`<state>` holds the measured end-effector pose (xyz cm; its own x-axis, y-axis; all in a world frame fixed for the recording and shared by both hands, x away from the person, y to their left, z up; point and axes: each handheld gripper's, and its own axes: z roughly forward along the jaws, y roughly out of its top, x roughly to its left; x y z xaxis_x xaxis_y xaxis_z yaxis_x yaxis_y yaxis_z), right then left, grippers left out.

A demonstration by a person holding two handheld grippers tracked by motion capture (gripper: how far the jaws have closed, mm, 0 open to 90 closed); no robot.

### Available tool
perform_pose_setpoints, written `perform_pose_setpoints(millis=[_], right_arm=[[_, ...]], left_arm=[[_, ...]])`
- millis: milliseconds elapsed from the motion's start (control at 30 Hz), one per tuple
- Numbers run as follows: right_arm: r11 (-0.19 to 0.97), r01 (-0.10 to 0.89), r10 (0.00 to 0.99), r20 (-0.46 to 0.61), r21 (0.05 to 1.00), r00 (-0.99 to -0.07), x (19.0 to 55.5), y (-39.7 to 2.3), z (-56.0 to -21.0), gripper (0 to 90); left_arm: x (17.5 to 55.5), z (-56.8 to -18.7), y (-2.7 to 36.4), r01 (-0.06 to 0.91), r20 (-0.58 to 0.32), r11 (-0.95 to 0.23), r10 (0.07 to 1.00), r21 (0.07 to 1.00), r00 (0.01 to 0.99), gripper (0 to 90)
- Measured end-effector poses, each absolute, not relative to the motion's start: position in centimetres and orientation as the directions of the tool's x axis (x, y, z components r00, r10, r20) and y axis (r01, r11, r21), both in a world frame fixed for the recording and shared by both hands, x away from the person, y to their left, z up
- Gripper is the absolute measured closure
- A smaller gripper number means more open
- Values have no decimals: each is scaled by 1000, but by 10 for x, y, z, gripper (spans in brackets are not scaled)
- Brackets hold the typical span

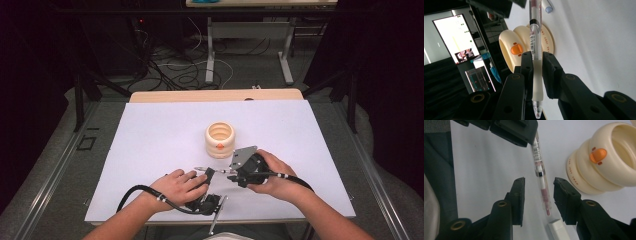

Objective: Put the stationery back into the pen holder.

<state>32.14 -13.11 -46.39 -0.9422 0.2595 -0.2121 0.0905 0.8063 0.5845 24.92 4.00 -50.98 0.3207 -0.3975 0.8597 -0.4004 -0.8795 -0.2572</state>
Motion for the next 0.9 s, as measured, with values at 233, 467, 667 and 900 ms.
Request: perform_pose_setpoints(millis=[233,467,667,900], right_arm=[[831,69,227,-222,552,-948,322,-115,-467,655],[844,64,212,-222,533,-952,326,-108,-471,677],[856,64,204,-221,513,-954,329,-104,-473,703],[870,61,192,-222,490,-956,331,-102,-476,719]], left_arm=[[248,-513,39,-414,856,-868,-416,-272,308,801],[247,-515,35,-425,849,-861,-427,-277,311,801],[246,-514,31,-434,853,-855,-432,-285,292,801],[245,-513,29,-437,844,-849,-448,-297,295,800]])
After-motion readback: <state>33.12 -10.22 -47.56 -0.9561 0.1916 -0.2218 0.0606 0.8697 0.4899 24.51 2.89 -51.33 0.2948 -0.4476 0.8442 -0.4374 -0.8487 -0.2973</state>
